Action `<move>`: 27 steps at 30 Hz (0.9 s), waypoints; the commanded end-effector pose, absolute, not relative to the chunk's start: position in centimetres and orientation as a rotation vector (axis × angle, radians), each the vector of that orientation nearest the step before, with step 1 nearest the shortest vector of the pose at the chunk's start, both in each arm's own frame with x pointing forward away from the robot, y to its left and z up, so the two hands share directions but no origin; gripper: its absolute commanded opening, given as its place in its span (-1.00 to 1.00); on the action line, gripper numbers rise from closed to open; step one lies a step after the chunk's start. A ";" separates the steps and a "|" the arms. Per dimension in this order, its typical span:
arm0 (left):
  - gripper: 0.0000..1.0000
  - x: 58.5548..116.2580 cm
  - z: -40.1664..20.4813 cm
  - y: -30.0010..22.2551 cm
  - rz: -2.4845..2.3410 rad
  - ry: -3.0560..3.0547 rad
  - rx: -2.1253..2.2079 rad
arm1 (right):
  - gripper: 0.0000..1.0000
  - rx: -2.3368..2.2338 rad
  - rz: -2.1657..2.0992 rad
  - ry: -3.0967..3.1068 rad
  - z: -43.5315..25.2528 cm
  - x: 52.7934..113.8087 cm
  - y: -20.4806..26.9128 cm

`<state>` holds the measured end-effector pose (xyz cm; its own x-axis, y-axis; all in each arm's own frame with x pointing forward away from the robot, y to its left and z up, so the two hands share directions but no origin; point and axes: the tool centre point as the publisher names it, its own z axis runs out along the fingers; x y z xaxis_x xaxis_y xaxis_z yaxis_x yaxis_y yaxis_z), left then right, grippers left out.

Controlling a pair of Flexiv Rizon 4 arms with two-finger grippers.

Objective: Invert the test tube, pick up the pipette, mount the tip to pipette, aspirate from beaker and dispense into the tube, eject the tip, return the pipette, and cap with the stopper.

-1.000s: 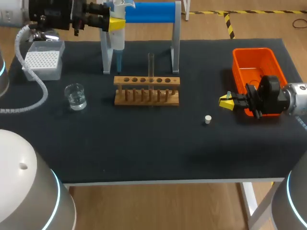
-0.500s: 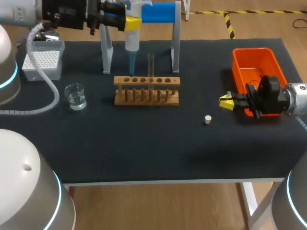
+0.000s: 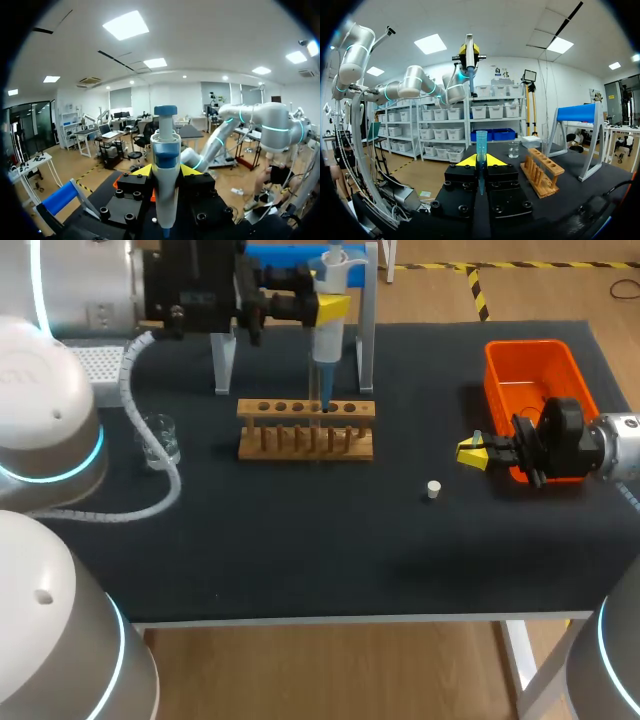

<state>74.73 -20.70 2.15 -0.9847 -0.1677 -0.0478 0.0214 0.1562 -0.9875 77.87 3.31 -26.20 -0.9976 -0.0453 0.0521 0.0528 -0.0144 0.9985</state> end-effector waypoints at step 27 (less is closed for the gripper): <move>-1.00 76.1 0.7 -25.3 -1.941 2.268 -0.110 | -1.00 -0.007 -2.190 -2.156 -26.2 77.8 3.2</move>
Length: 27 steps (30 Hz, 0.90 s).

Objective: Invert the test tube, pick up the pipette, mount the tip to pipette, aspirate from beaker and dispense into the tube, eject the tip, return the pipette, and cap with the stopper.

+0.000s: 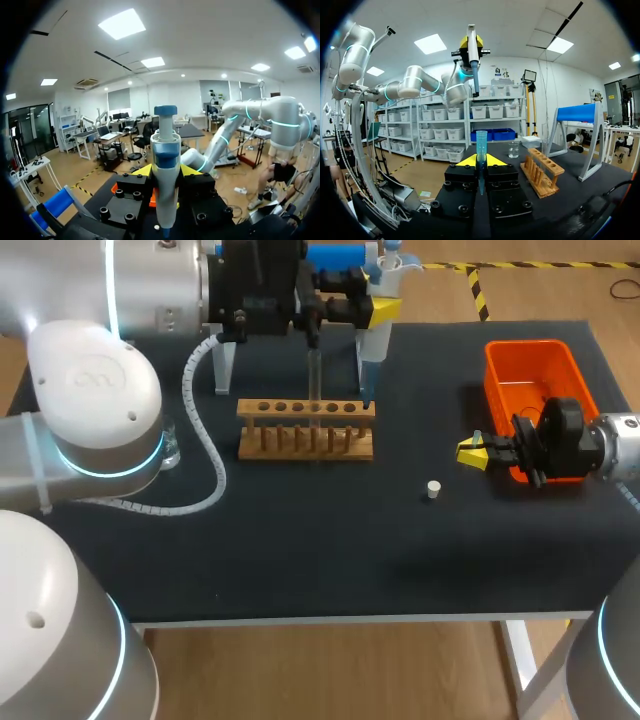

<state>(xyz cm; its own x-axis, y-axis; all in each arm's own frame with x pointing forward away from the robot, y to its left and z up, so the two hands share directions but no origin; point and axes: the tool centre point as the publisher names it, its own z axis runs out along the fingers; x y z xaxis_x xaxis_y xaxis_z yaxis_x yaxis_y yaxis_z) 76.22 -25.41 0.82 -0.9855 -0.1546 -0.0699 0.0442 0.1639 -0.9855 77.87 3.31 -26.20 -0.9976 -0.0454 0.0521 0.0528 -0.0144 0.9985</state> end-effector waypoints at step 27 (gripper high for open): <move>-1.00 76.2 0.1 -25.3 -1.982 2.303 -0.105 | -1.00 -0.007 -2.190 -2.156 -26.2 77.8 3.2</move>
